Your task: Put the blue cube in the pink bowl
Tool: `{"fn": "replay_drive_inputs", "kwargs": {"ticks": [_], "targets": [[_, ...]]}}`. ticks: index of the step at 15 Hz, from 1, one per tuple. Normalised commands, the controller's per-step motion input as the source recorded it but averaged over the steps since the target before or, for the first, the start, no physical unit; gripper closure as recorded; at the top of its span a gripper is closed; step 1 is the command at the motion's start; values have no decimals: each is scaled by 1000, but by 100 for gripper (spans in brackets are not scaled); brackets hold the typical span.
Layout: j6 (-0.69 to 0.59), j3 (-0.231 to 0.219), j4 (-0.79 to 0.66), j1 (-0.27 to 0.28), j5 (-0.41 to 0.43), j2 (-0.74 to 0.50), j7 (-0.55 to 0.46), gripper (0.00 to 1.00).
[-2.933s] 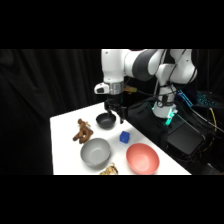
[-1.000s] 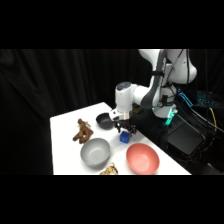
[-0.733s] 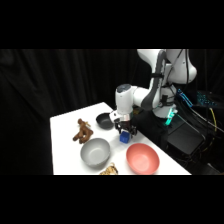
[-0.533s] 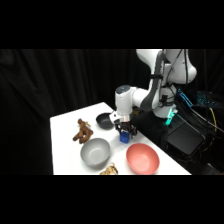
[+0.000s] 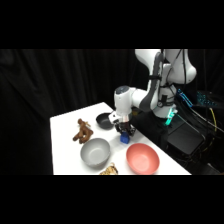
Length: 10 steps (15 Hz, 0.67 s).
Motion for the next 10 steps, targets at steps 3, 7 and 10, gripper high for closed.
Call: {"fn": "replay_drive_inputs", "kwargs": {"ticks": [3,7,10], "targets": [[-21,38,21,-43,39,-75,-46,77],[-188,1,0,-2,13,-254,28,77],[-367,-47,-1,75,-25,-400,102,77]]}}
